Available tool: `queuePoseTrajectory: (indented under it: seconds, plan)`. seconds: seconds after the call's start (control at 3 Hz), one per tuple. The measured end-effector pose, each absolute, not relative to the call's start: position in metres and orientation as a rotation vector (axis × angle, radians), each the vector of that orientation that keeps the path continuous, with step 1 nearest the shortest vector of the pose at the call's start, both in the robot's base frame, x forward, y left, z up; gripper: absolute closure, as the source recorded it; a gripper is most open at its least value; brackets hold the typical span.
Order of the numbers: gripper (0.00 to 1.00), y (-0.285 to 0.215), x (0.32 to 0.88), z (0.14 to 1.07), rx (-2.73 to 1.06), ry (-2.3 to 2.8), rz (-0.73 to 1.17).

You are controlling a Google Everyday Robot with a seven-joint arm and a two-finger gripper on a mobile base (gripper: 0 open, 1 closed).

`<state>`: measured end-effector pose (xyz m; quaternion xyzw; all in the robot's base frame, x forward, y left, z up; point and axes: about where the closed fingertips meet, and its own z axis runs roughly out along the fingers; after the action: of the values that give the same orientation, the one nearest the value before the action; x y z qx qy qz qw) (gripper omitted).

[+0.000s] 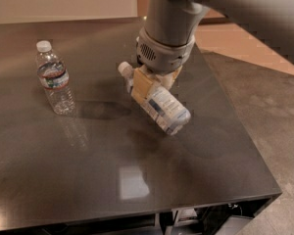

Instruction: Place blue plastic bottle upright

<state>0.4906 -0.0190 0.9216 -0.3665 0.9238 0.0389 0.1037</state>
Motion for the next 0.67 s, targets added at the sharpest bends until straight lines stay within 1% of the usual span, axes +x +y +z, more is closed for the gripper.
queuePoseTrajectory:
  seconds: [0.67]
  plan:
    - [1.00, -0.014, 0.511, 0.945, -1.289, 2.448, 0.295]
